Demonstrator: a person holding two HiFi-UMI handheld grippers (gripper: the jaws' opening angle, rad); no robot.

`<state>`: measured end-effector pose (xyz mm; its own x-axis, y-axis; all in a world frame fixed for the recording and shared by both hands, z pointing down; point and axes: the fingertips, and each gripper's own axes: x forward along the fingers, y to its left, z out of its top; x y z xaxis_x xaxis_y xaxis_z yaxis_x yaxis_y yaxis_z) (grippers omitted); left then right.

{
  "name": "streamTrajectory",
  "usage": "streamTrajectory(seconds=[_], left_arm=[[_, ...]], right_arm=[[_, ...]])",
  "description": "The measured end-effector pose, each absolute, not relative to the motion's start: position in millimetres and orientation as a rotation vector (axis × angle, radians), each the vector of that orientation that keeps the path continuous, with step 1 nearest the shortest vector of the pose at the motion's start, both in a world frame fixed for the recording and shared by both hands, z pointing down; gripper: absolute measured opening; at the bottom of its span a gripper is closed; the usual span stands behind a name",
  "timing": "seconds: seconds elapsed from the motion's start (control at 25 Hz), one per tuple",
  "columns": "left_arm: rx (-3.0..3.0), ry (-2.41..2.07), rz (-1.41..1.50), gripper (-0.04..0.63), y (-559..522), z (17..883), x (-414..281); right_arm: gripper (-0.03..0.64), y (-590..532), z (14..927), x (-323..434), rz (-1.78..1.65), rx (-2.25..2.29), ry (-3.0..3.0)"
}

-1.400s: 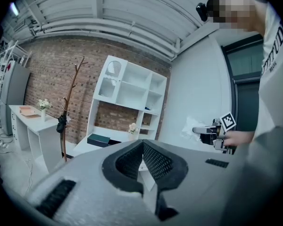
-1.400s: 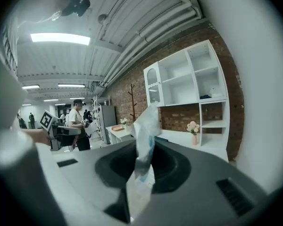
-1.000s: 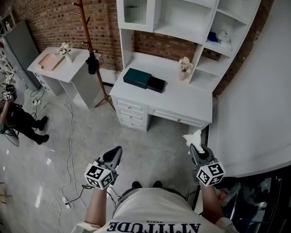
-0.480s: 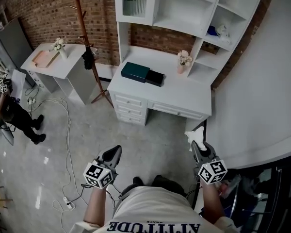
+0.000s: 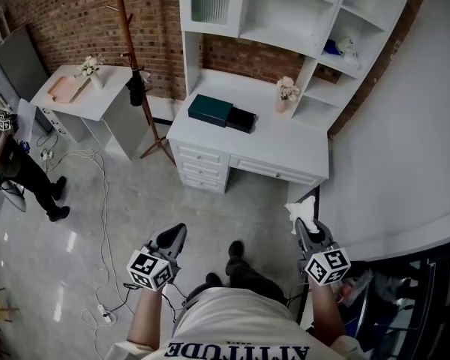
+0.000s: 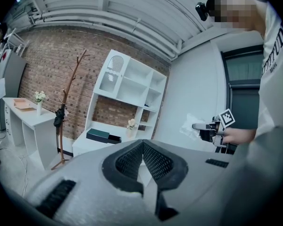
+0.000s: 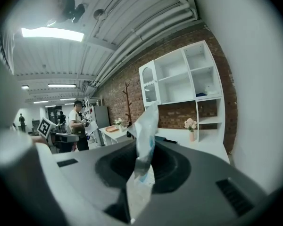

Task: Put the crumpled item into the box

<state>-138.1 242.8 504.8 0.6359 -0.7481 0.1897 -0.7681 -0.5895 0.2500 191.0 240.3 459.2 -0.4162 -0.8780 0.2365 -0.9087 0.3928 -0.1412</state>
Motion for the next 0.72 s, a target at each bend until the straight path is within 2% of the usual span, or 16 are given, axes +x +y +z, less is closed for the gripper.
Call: streamTrajectory(seconds=[0.72], left_arm=[[2.527,-1.268,0.174,0.026,129,505,-102]], right_arm=[[0.075,94,480,212,0.409,1.516,-2.591]])
